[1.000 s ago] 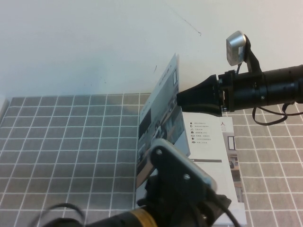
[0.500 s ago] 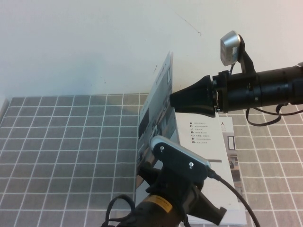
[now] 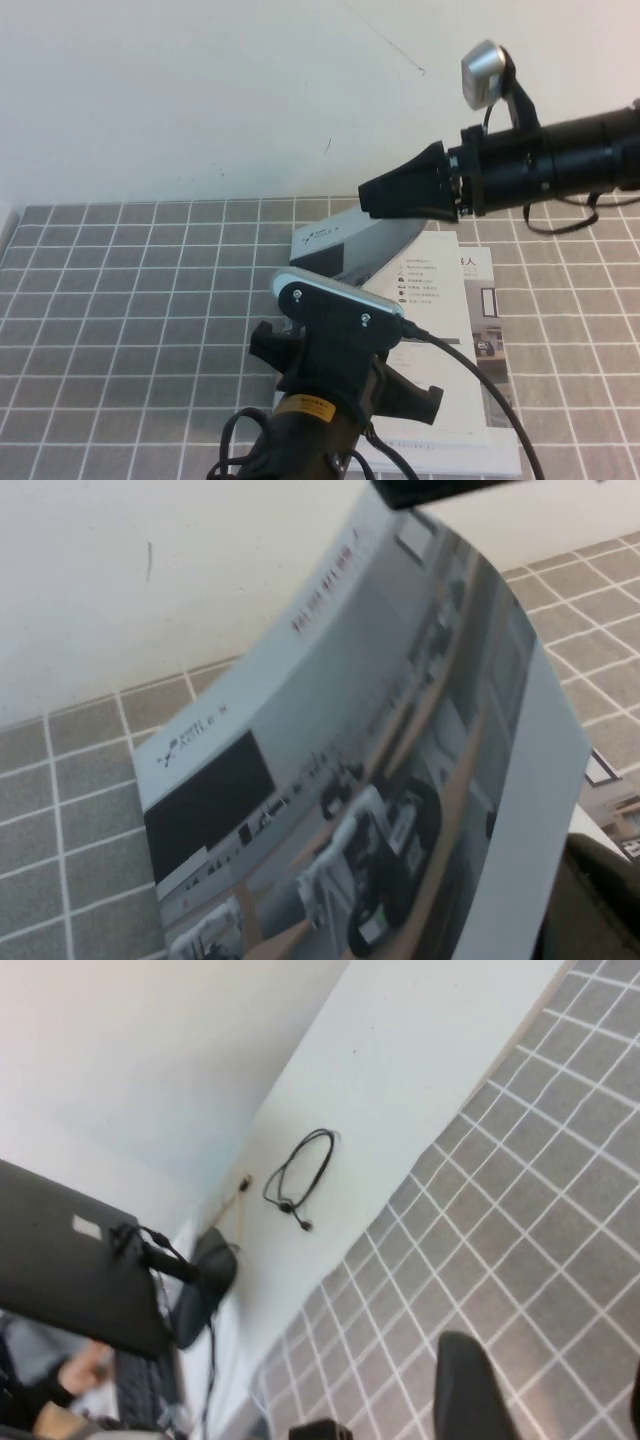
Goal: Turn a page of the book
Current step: Open the closed book
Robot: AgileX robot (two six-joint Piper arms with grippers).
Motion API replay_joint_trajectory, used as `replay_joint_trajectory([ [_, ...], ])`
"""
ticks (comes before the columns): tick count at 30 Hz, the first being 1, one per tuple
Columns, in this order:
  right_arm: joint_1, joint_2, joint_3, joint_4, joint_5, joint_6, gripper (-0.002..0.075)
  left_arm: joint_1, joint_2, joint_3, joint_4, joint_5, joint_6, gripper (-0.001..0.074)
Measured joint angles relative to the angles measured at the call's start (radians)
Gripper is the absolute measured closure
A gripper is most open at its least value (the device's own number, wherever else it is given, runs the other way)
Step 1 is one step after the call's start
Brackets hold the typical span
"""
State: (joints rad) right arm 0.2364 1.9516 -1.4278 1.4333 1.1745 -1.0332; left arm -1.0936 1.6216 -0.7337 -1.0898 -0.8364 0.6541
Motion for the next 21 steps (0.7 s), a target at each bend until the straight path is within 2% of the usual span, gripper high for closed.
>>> replay_joint_trajectory([
  [10, 0.0, -0.051, -0.133, -0.271, 0.022, 0.081, 0.0507, 0.0, 0.0, 0.0, -0.03, -0.076, 0.006, 0.0738],
  [13, 0.0, -0.051, -0.135, -0.403, 0.027, 0.127, 0.0564, 0.0, 0.0, 0.0, -0.032, -0.097, 0.006, 0.0738],
  [17, 0.0, -0.051, -0.137, -0.617, 0.031, 0.202, 0.0677, 0.0, 0.0, 0.0, -0.032, -0.106, 0.006, 0.0738],
  [21, 0.005, -0.035, -0.137, -0.729, 0.016, 0.26, 0.0716, 0.0, 0.0, 0.0, -0.032, -0.114, 0.006, 0.0738],
])
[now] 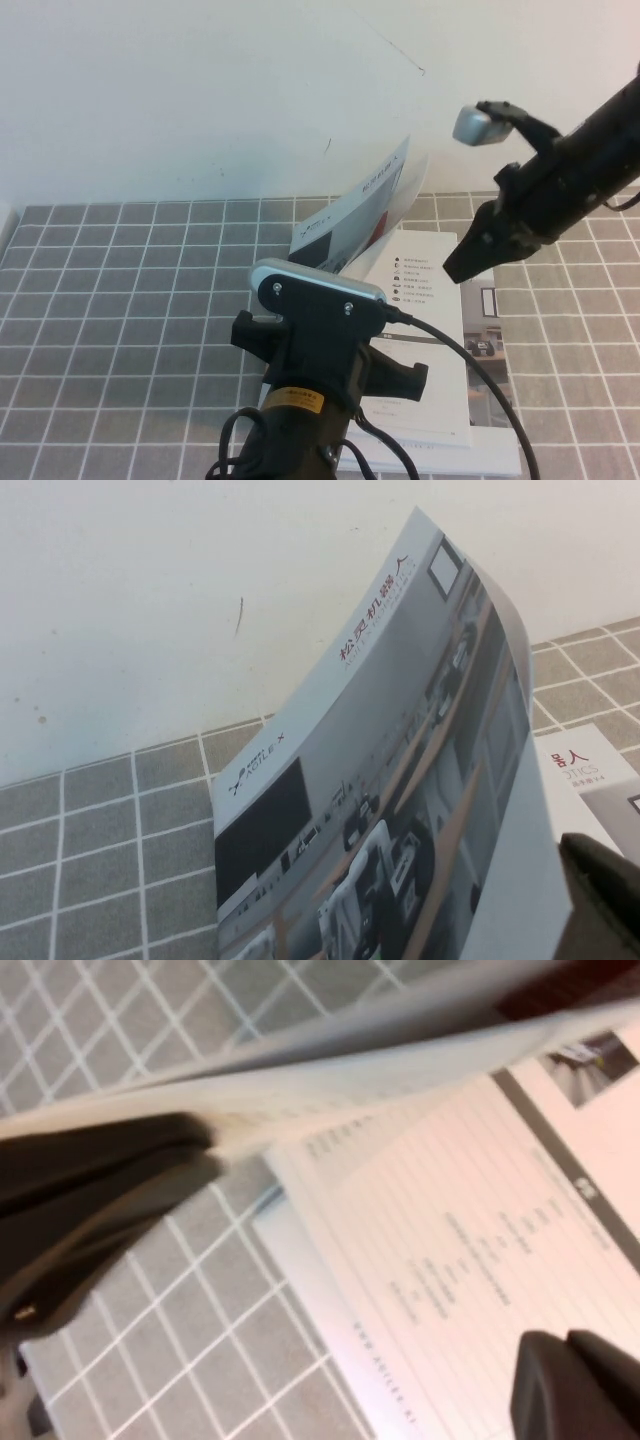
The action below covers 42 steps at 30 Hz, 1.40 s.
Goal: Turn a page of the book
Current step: Open the closed book
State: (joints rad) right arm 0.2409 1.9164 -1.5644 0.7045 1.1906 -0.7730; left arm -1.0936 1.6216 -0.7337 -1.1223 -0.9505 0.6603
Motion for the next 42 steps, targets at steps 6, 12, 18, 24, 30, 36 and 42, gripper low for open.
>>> replay_joint_trajectory([
  [6, 0.067, 0.128, -0.002, -0.013, -0.085, 0.011, 0.0726, 0.0, 0.0, 0.0, 0.0, -0.009, 0.0, 0.0738],
  [12, 0.115, 0.252, -0.002, -0.017, -0.153, 0.006, 0.0726, 0.0, 0.0, 0.0, -0.031, -0.072, 0.046, 0.0738],
  [18, 0.117, 0.28, -0.002, -0.053, -0.153, 0.015, 0.0726, 0.036, 0.0, -0.002, -0.154, -0.111, 0.09, 0.0738],
  [24, 0.117, 0.28, -0.002, -0.069, -0.13, 0.022, 0.0727, 0.135, 0.0, -0.002, -0.31, -0.051, 0.131, 0.0738],
  [30, 0.118, 0.28, -0.002, -0.071, -0.126, 0.023, 0.0727, 0.174, 0.0, -0.002, -0.363, -0.009, 0.155, 0.0738],
  [36, 0.118, 0.28, -0.002, -0.12, -0.112, 0.028, 0.0727, 0.183, 0.0, -0.002, -0.448, 0.007, 0.262, 0.0738],
  [42, 0.118, 0.28, -0.002, -0.229, -0.097, 0.073, 0.0727, 0.183, 0.0, -0.002, -0.597, 0.009, 0.353, 0.0738],
])
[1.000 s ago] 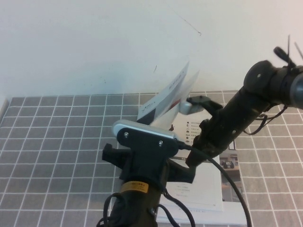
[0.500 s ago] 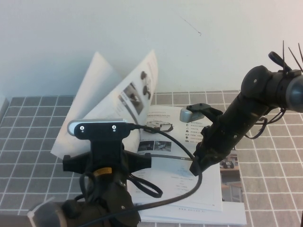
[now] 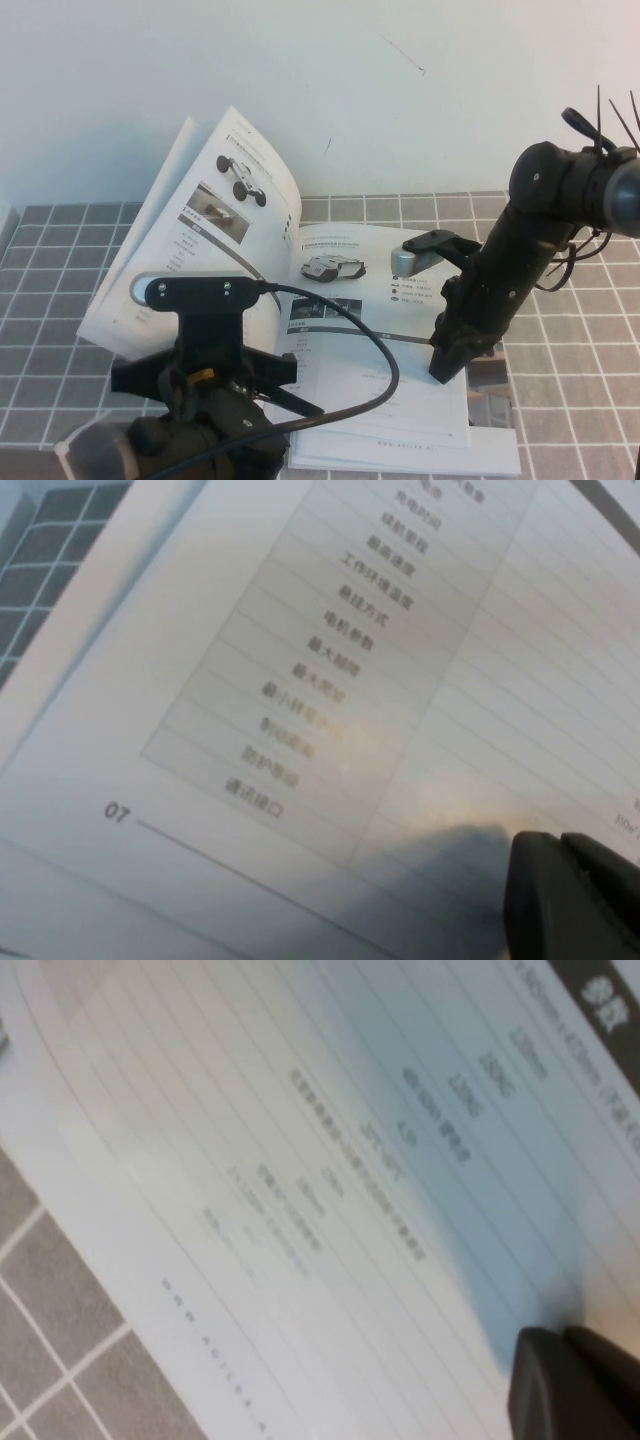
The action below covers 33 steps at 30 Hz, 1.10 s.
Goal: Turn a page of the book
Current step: Open the closed book
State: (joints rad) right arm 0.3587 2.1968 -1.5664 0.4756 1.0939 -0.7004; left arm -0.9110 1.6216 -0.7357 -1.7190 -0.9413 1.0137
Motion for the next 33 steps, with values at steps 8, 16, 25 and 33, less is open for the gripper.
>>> replay_joint_trajectory([
  [8, 0.006, -0.002, -0.002, -0.069, 0.028, 0.029, 0.0727, 0.104, 0.0, 0.0, -0.05, 0.157, 0.042, 0.0738],
  [16, 0.008, -0.024, -0.002, -0.237, 0.039, 0.112, 0.0727, 0.316, 0.0, 0.0, -0.05, 0.498, 0.073, 0.0738],
  [25, 0.008, -0.107, -0.002, -0.272, 0.026, 0.128, 0.0727, 0.368, 0.0, 0.0, -0.04, 0.696, 0.071, 0.0738],
  [33, 0.008, -0.253, -0.002, -0.037, -0.076, 0.031, 0.0727, 0.37, -0.039, -0.021, -0.032, 0.771, 0.133, 0.0738],
])
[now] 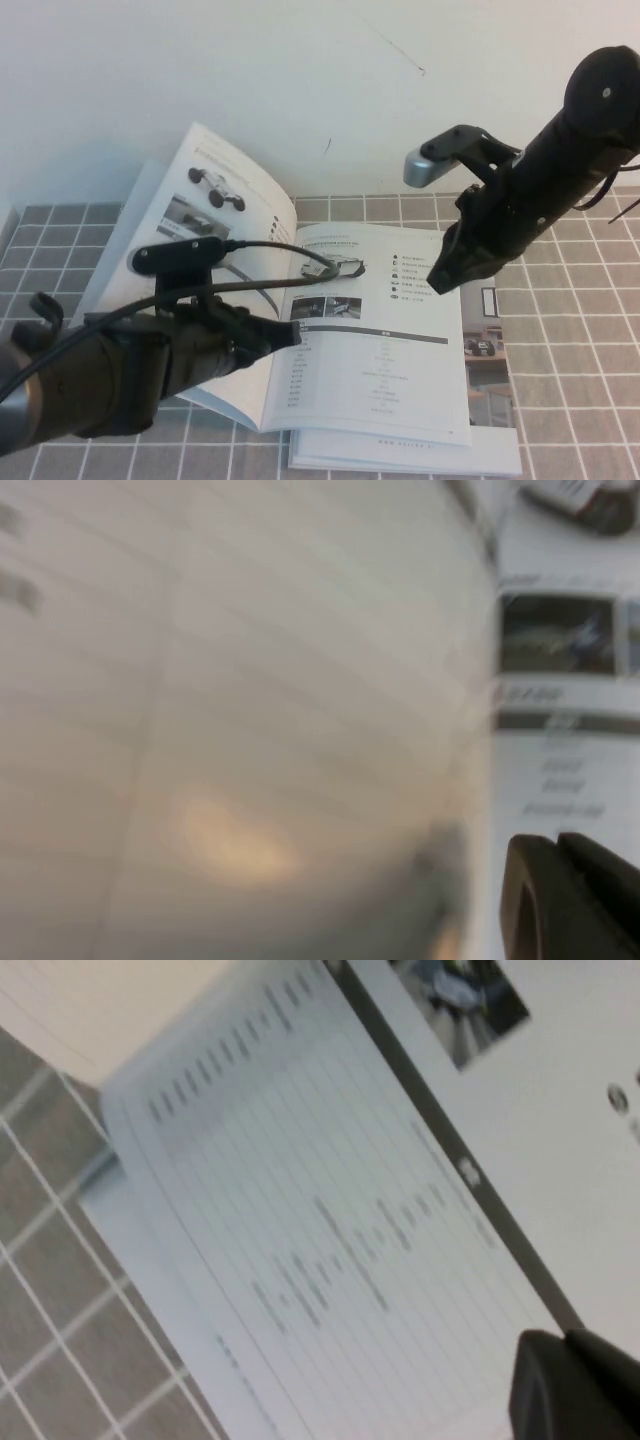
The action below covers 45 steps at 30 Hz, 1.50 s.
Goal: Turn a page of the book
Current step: Open the closed book
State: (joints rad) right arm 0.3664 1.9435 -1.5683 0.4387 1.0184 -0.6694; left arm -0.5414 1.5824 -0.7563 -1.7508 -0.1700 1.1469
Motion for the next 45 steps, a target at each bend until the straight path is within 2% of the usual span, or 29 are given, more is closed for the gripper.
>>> replay_joint_trajectory([
  [7, 0.024, 0.084, 0.0, 0.146, -0.075, -0.04, 0.0727, 0.075, 0.024, -0.112, 0.005, 0.095, 0.099, 0.0738],
  [13, 0.089, 0.217, 0.0, 0.159, -0.094, -0.044, 0.0727, 0.198, 0.151, -0.141, 0.008, 0.224, 0.107, 0.0738],
  [17, 0.107, 0.258, 0.0, 0.137, -0.094, -0.038, 0.0727, 0.238, 0.199, -0.141, 0.012, 0.256, 0.107, 0.0738],
  [20, 0.109, 0.259, -0.005, 0.068, -0.081, 0.0, 0.0727, 0.244, 0.214, -0.141, 0.012, 0.257, 0.107, 0.0738],
  [28, 0.109, 0.236, -0.02, -0.285, -0.005, 0.188, 0.0727, 0.244, 0.269, -0.141, 0.014, 0.308, 0.066, 0.0738],
  [45, 0.089, 0.238, -0.018, -0.135, -0.02, 0.136, 0.0727, 0.248, 0.318, -0.158, 0.014, 0.331, 0.101, 0.0738],
])
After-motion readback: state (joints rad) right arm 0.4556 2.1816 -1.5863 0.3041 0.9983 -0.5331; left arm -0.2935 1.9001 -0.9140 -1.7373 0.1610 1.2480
